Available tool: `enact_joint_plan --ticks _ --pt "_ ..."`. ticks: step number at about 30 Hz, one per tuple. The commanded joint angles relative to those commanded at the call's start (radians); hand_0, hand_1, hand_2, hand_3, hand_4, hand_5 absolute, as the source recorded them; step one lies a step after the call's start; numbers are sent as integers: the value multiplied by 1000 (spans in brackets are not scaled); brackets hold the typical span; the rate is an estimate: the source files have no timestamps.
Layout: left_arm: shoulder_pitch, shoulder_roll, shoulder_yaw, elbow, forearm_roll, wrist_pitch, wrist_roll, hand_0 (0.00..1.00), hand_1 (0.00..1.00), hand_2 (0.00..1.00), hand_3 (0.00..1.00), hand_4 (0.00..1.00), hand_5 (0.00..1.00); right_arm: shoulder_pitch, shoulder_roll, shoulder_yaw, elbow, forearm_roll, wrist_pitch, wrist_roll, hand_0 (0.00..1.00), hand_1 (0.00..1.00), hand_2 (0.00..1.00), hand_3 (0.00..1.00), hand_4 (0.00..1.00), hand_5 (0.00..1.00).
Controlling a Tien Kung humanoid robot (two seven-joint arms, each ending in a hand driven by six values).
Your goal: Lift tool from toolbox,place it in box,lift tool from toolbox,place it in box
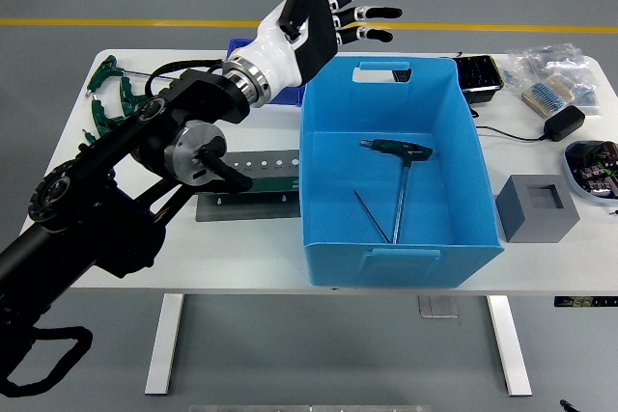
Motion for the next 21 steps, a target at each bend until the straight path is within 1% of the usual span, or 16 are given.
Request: enact_joint_plan --ticks 1,3,5,6,7,9,11,12,13,14,16,18,19,21 --pt "43 4 -36 -18 0 -3 -28 626 681 798 795 998 998 0 1 -2 0 4 0 1 668 638 705 572 826 744" --pt "124 12 -99 -44 23 -6 -59 626 681 798 795 998 998 0 1 -5 0 7 0 2 668 638 705 572 826 744" --pt "201 18 -169 -76 87 -9 -85 626 681 798 795 998 998 -1 2 -7 1 7 1 2 668 638 705 572 826 744" --pt "245 16 -206 -91 124 -10 -94 626 681 798 795 998 998 -2 2 -8 1 10 1 3 668 638 705 572 826 744" --pt "284 12 -238 -106 153 -5 -107 665 712 817 793 998 998 -3 3 -8 1 10 1 3 667 637 705 571 825 743" --pt "374 -3 -318 -138 236 17 -137 665 712 817 793 998 998 -6 4 -13 1 18 1 5 667 637 705 571 825 743" --pt "438 -17 -372 -159 295 42 -156 665 712 817 793 998 998 -8 5 -15 0 21 0 7 667 637 705 571 825 743" --pt "481 -25 -413 -173 339 63 -161 665 712 817 793 998 998 -9 7 -18 0 27 0 9 667 637 705 571 825 743" --pt "520 -28 -441 -178 380 69 -151 630 666 767 746 998 998 -10 8 -22 0 32 -1 11 668 636 705 572 825 741" --pt "542 -29 -461 -179 407 66 -136 630 666 767 746 998 998 -10 9 -24 -1 37 -1 12 668 636 705 572 825 741" --pt "561 -18 -481 -168 450 25 -84 630 666 767 746 998 998 -11 10 -25 -1 40 -2 13 668 636 705 572 825 741" --pt "566 0 -480 -157 504 -15 -54 630 666 767 746 998 998 -8 10 -22 0 32 -1 10 668 636 705 572 825 741" --pt "569 7 -481 -152 543 -53 -45 638 679 790 756 998 998 -6 10 -22 0 27 0 8 668 636 705 571 824 740" --pt "576 10 -484 -148 624 -131 -33 638 679 790 756 998 998 -5 10 -19 1 22 0 6 668 636 705 571 824 740"
